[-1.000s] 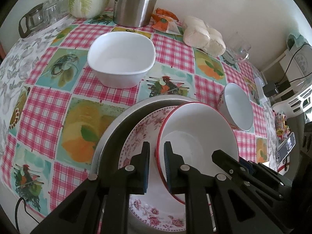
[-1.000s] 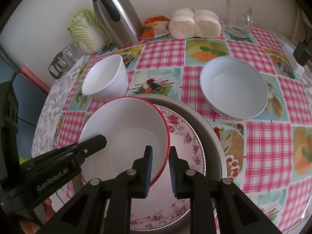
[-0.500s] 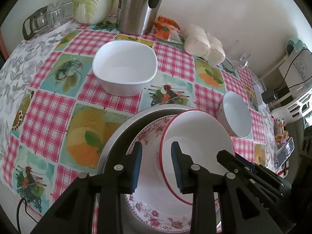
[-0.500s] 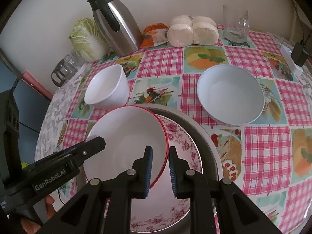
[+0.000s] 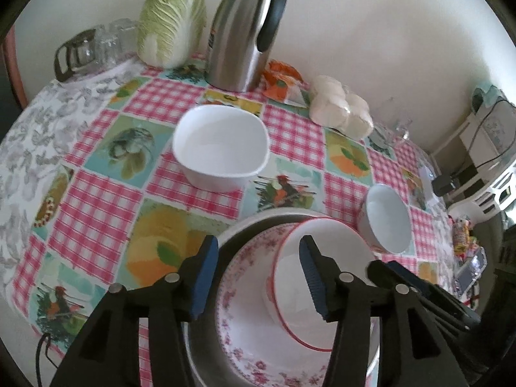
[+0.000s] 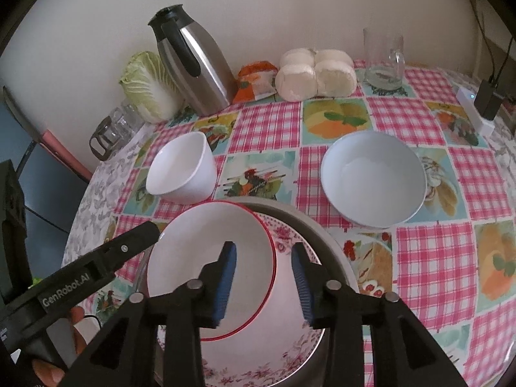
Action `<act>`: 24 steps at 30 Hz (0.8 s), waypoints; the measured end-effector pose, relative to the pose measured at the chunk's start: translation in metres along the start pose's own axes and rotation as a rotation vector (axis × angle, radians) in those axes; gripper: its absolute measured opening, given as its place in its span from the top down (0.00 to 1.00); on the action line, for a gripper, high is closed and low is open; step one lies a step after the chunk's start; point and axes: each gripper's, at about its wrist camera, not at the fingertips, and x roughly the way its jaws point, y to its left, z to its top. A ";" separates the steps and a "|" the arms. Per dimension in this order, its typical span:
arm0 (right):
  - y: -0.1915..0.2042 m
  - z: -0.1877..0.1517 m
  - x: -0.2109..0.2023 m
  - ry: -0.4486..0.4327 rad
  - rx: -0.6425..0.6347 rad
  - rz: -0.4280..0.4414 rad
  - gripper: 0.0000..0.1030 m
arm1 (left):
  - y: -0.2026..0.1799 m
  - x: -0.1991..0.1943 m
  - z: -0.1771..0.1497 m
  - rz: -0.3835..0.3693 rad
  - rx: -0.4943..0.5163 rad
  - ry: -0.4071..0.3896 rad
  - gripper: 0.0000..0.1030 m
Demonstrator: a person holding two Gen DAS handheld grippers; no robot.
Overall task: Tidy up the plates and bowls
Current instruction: 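Open both grippers and withdraw them from the red-rimmed bowl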
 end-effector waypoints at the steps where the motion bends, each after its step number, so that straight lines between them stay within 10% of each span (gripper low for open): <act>1: 0.000 0.000 -0.001 -0.004 -0.003 -0.002 0.60 | 0.001 0.001 0.000 0.017 -0.002 -0.002 0.41; 7: -0.004 0.001 0.000 -0.019 0.007 -0.006 0.30 | 0.011 0.001 0.001 0.106 -0.014 -0.028 0.15; 24: -0.017 0.005 0.002 -0.030 0.059 -0.030 0.05 | 0.033 -0.001 0.003 0.238 -0.073 -0.097 0.07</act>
